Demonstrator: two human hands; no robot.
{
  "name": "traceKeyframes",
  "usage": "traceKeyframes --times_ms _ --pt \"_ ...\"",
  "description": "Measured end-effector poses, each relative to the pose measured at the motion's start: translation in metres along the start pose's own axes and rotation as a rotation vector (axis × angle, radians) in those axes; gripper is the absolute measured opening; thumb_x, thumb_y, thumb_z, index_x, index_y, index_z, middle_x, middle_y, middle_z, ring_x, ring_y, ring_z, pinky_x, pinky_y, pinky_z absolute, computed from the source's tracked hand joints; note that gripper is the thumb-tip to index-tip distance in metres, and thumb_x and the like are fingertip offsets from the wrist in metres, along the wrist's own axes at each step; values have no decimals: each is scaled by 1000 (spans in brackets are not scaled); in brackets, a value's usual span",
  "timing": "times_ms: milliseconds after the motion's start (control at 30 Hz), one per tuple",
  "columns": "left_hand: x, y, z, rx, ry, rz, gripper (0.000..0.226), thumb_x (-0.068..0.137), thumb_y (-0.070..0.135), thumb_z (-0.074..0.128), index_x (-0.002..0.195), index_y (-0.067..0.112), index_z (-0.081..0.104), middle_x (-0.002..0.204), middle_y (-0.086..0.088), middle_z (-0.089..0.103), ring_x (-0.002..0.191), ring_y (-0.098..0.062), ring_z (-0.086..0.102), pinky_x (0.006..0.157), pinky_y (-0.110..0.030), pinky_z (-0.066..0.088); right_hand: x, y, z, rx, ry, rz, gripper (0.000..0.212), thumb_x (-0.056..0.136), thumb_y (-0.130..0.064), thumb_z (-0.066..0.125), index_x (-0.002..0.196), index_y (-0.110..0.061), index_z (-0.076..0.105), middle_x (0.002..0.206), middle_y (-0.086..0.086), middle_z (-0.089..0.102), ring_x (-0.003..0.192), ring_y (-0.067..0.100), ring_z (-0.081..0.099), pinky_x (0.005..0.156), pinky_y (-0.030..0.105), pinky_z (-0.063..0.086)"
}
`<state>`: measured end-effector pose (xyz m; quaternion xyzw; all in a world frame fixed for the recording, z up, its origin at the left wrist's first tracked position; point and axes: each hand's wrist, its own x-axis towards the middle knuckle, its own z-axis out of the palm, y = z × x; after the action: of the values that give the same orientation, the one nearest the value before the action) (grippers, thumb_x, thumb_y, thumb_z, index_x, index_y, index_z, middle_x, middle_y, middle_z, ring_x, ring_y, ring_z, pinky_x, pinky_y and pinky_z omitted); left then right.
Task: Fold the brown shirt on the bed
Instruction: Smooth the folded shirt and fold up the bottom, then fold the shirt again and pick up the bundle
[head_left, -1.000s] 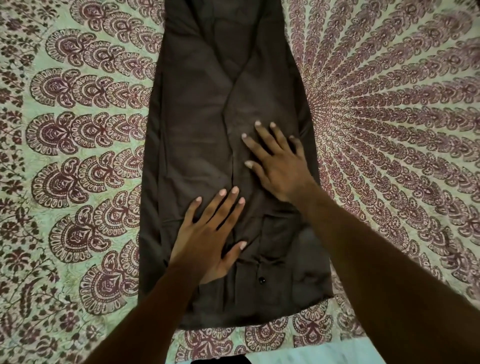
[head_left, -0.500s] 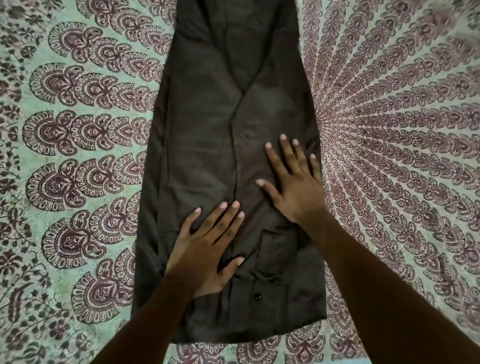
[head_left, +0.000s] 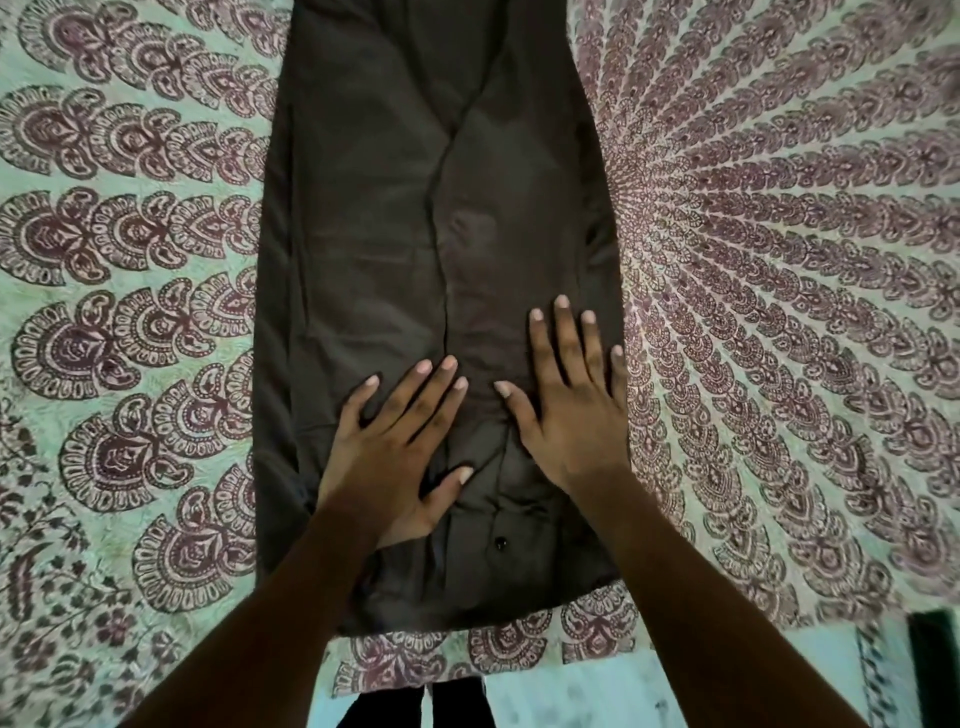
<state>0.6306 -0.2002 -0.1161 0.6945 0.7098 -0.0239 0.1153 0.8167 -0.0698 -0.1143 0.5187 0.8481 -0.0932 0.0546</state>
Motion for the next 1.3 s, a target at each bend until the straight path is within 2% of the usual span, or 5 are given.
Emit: traceKeyframes --times_ms 433,600,867,1100,1300 --pt "-5 0 -6 -127 27 52 79 101 65 33 166 25 13 176 4 1 162 -16 7 125 -55 17 -97 12 5 154 -43 -22 66 106 -56 31 165 -30 18 175 1 3 161 25 2 127 51 13" --pt "-49 -32 -30 -492 291 -13 52 96 6 55 147 13 54 167 -9 32 147 -35 39 114 -57 39 -109 36 -14 277 -13 112 71 87 -18 56 155 -29 41 169 10 23 151 35 30 117 60 27" --pt "-144 -119 -29 -184 -256 120 112 66 5 74 161 41 26 171 -1 22 147 -39 38 97 -57 52 -134 90 -38 15 -213 -229 94 85 -12 68 155 -59 26 168 12 20 137 41 35 98 65 46" --pt "-104 -120 -32 -9 -151 173 95 67 21 83 150 47 47 149 -20 41 120 -45 46 90 -58 46 -104 77 -44 -147 -228 -410 50 100 -66 29 150 -66 28 168 19 16 137 51 29 99 71 38" --pt "-76 -84 -42 -315 63 43 24 73 37 67 94 41 78 154 -11 43 127 -43 38 97 -51 33 -84 63 -33 169 -149 -467 37 84 -42 63 119 -39 73 150 2 51 137 34 34 94 59 38"
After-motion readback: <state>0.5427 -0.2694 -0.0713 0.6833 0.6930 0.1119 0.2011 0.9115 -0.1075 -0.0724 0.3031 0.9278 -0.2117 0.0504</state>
